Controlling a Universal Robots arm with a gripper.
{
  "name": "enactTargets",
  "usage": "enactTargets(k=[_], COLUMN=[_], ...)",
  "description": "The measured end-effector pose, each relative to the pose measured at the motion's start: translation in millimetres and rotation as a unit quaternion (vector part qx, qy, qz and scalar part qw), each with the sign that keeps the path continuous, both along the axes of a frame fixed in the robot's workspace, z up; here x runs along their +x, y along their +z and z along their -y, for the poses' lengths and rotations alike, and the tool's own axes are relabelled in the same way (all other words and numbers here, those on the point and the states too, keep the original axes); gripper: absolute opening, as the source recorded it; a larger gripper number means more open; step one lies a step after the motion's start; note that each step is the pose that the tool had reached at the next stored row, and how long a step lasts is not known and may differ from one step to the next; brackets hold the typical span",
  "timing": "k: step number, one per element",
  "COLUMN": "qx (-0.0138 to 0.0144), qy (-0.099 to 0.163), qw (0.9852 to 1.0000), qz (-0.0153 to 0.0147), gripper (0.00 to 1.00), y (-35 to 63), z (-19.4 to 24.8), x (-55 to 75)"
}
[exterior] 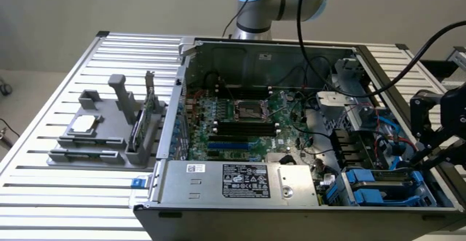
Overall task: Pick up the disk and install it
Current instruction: 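Insert the first disk wire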
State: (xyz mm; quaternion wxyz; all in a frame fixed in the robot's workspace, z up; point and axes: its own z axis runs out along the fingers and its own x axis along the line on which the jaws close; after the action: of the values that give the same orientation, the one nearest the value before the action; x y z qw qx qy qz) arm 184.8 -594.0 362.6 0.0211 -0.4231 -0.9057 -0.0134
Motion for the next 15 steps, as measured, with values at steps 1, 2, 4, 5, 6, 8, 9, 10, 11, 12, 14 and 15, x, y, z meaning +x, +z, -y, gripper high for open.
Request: enactTargets(k=[1, 2, 4, 5, 6, 8, 9, 10, 11, 12, 14, 15], qx=[0.0002, 0.0006, 0.0019, 0.0024, 0.0028, 0.0038, 0.0043, 0.0049, 0.0056, 0.0063, 0.0080, 0.0094], qy=[0.000, -0.001, -0.005, -0.009, -0.012, -0.018, -0.021, -0.025, -0.028, -0.031, -0.036, -0.038], qw=[1.0000, 1.0000, 1.0000, 1.0000, 0.9999, 0.9998, 0.9998, 0.9997, 0.9996, 0.9995, 0.9993, 0.9992], qz=[0.0000, 0.0000, 0.0000, 0.0000, 0.0000, 0.0000, 0.0000, 0.0000, 0.0000, 0.0000, -0.0001, -0.0003], gripper=[0.22, 0.22, 0.22, 0.22, 0.22, 0.22, 0.22, 0.22, 0.22, 0.22, 0.22, 0.22], y=[-0.2, -0.5, -1.9, -2.5, -3.0, -4.4, -5.1, -6.0, -6.9, -7.7, -9.1, -9.5], z=[0.1, 0.1, 0.2, 0.2, 0.2, 0.3, 0.3, 0.4, 0.4, 0.5, 0.7, 0.7], x=[0.0, 0.0, 0.1, 0.1, 0.1, 0.0, 0.0, 0.0, 0.0, 0.0, 0.0, 0.0])
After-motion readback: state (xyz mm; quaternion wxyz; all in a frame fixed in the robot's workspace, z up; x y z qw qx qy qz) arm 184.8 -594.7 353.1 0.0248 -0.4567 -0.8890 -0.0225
